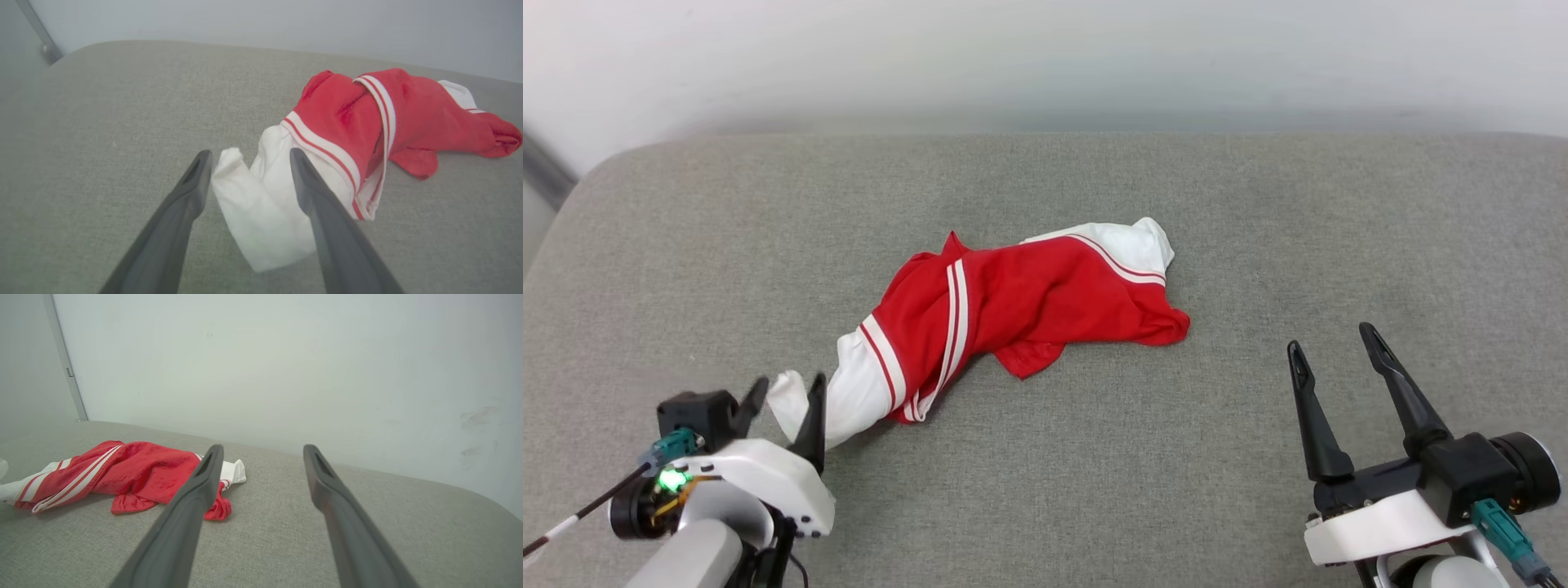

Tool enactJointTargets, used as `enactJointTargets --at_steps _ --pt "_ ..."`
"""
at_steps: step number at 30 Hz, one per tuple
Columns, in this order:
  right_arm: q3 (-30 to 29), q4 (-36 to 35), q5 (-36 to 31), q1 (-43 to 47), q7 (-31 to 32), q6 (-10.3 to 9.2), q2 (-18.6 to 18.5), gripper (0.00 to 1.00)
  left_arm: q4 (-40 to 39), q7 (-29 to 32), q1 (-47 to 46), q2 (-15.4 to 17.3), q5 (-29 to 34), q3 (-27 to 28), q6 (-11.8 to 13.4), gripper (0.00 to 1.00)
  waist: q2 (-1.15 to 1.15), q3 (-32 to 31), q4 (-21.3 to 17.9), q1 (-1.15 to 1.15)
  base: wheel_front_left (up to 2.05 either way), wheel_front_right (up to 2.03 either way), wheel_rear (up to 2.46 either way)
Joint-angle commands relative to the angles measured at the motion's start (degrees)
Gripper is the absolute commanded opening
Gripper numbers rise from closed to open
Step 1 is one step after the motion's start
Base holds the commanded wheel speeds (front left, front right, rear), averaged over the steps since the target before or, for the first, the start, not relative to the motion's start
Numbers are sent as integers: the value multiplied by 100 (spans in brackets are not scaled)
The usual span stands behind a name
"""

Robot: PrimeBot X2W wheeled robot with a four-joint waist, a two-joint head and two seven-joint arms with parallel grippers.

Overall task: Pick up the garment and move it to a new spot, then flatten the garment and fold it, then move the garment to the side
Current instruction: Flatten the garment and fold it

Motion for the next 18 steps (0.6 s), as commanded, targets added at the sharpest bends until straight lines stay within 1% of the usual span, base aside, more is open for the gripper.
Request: enactJointTargets --at_steps 1,4,6,9,10,12,14,18 --pt "-24 -8 11 67 -12 -4 6 100 -58 -143 -69 7 115 74 13 100 0 -42 16 1 0 0 0" --pt "-65 -57 2 83 -11 -4 6 100 -424 -319 -126 43 722 232 15 100 0 -89 29 1 0 0 0" --pt "-91 -92 6 85 -11 -4 7 100 -986 -333 -48 -1 1428 533 57 100 0 -102 42 1 0 0 0" --pt "-123 -144 4 81 -11 -4 7 100 -1677 -323 423 -81 2552 832 257 100 0 -100 51 1 0 0 0" --pt "-134 -157 6 89 -11 -4 7 100 -1915 -324 518 -177 2807 921 325 100 0 -99 57 1 0 0 0" --pt "-165 -181 5 99 -11 -4 5 100 -2278 -325 765 -380 3215 1117 421 100 0 -92 76 1 0 0 0" --pt "-169 -204 -7 101 -11 -4 7 100 -2527 -326 1072 -566 3505 1233 462 100 0 -76 98 1 0 0 0" --pt "-212 -281 -75 16 -11 -4 6 100 -2814 -327 1411 -947 3755 1424 351 100 0 23 190 1 0 0 0"
